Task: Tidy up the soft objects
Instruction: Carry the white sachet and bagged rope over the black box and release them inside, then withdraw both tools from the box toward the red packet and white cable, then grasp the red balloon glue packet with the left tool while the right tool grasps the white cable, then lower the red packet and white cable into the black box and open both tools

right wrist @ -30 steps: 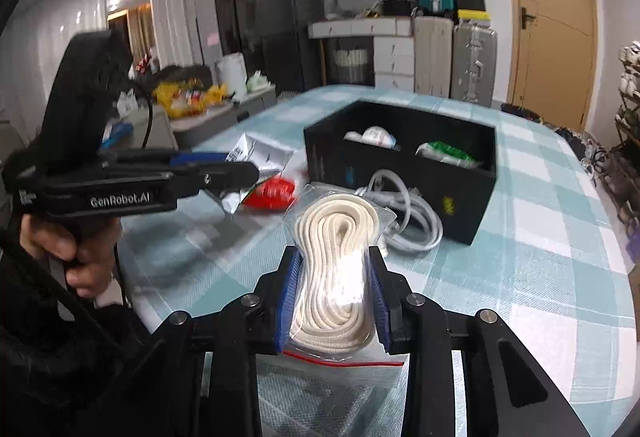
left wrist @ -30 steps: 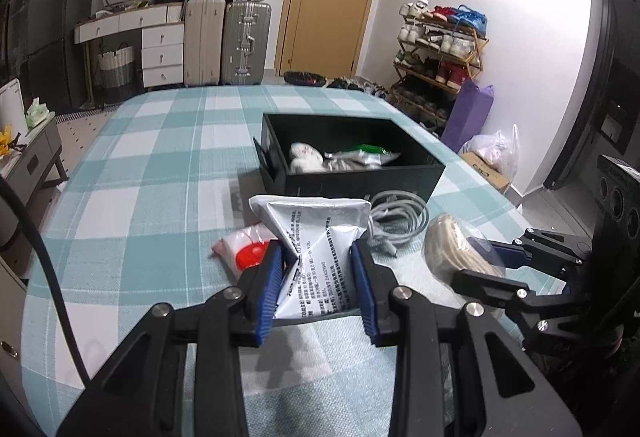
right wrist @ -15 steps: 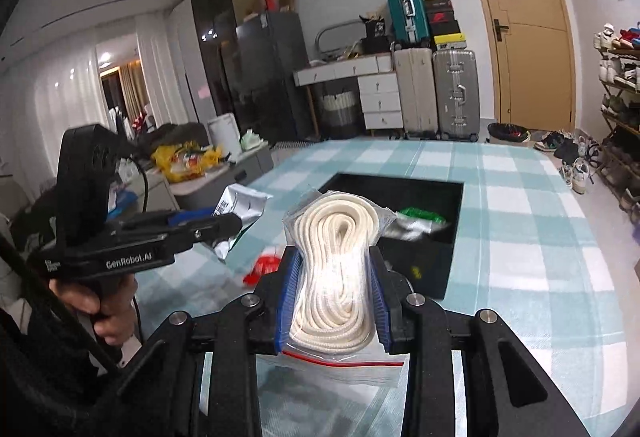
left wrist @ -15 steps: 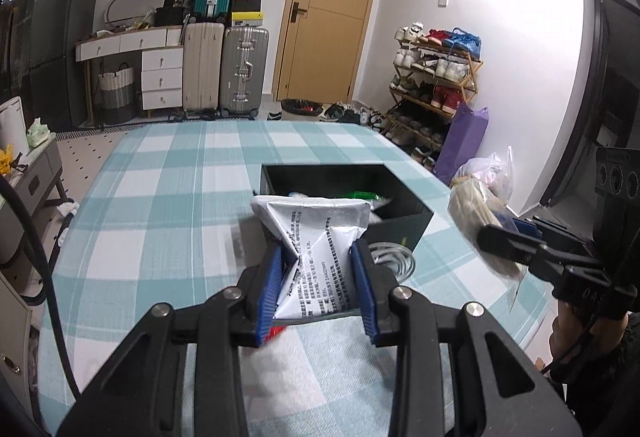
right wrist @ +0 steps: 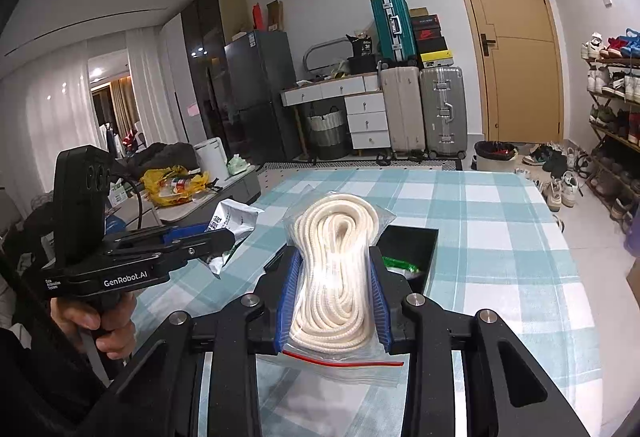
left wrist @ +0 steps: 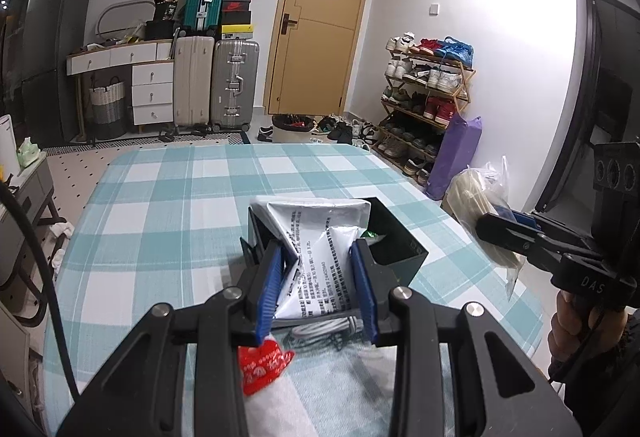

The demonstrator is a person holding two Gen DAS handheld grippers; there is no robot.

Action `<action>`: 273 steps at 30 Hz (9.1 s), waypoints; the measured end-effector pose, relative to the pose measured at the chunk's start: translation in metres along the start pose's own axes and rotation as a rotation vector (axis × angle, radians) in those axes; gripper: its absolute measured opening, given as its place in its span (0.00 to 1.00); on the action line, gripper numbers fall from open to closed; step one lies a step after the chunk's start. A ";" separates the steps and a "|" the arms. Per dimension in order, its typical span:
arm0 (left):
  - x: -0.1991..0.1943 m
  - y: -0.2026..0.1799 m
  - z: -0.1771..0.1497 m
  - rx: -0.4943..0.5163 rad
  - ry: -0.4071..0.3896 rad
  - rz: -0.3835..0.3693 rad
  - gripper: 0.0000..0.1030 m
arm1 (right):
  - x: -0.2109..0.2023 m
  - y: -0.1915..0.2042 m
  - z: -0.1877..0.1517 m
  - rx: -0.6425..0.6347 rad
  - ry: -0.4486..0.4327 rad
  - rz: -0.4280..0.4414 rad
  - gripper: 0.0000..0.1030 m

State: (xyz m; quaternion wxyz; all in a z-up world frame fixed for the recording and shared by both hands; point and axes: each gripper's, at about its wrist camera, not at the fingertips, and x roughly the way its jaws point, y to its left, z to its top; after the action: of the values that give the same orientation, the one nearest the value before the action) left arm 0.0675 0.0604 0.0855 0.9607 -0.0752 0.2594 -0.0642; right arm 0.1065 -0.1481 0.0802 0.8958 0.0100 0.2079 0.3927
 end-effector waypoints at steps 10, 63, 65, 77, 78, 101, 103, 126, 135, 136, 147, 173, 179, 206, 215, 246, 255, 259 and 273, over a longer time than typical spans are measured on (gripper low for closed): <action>0.019 0.000 0.013 0.005 0.003 -0.006 0.32 | 0.015 -0.008 0.010 0.009 0.007 -0.013 0.32; 0.129 0.001 0.011 0.030 0.143 0.045 0.32 | 0.138 -0.041 0.002 -0.084 0.177 -0.147 0.32; 0.131 0.002 0.010 0.033 0.149 0.048 0.32 | 0.141 -0.041 0.001 -0.091 0.182 -0.153 0.32; 0.135 0.001 0.006 0.055 0.165 0.066 0.33 | 0.148 -0.041 -0.003 -0.107 0.215 -0.153 0.32; 0.134 0.001 0.006 0.056 0.167 0.065 0.33 | 0.146 -0.040 -0.004 -0.109 0.217 -0.150 0.32; 0.048 0.008 -0.008 0.070 0.076 0.153 1.00 | 0.065 -0.033 -0.031 0.095 0.152 -0.176 0.99; 0.044 0.011 -0.012 0.055 0.083 0.150 1.00 | 0.066 -0.030 -0.034 0.097 0.162 -0.151 0.99; 0.048 0.034 -0.061 0.011 0.237 0.202 1.00 | 0.108 -0.008 -0.069 0.072 0.348 -0.082 0.99; 0.052 0.037 -0.064 -0.008 0.248 0.204 1.00 | 0.116 -0.008 -0.072 0.087 0.381 -0.098 0.99; 0.053 0.037 -0.064 -0.006 0.250 0.203 1.00 | 0.117 -0.008 -0.071 0.088 0.383 -0.100 0.99; 0.055 0.042 -0.064 -0.016 0.257 0.205 1.00 | 0.138 -0.002 -0.073 0.086 0.451 -0.130 0.99; 0.063 0.046 -0.069 -0.036 0.291 0.178 1.00 | 0.146 -0.003 -0.074 0.101 0.447 -0.149 0.78; 0.065 0.041 -0.070 -0.027 0.302 0.171 1.00 | 0.139 -0.007 -0.076 0.106 0.434 -0.133 0.74; 0.079 0.039 -0.074 -0.062 0.365 0.172 0.68 | 0.102 -0.011 -0.076 0.091 0.370 -0.104 0.74; 0.063 0.041 -0.076 -0.081 0.338 0.144 0.46 | 0.096 -0.005 -0.072 0.073 0.354 -0.108 0.74; 0.012 0.010 -0.016 -0.026 0.092 0.075 0.46 | 0.033 0.011 -0.024 -0.005 0.119 -0.151 0.74; 0.022 0.006 0.002 -0.004 0.080 0.071 0.46 | 0.035 0.004 0.002 -0.049 0.102 -0.210 0.74; 0.030 0.007 0.009 0.001 0.086 0.068 0.46 | 0.042 0.001 0.006 -0.062 0.112 -0.220 0.74; 0.049 0.009 0.022 0.009 0.095 0.059 0.46 | 0.073 -0.008 0.008 -0.105 0.171 -0.242 0.74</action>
State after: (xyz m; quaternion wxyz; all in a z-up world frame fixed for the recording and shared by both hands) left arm 0.1217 0.0641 0.0788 0.9490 -0.0603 0.3067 -0.0406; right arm 0.1596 -0.1009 0.0589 0.9149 -0.0955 0.2625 0.2914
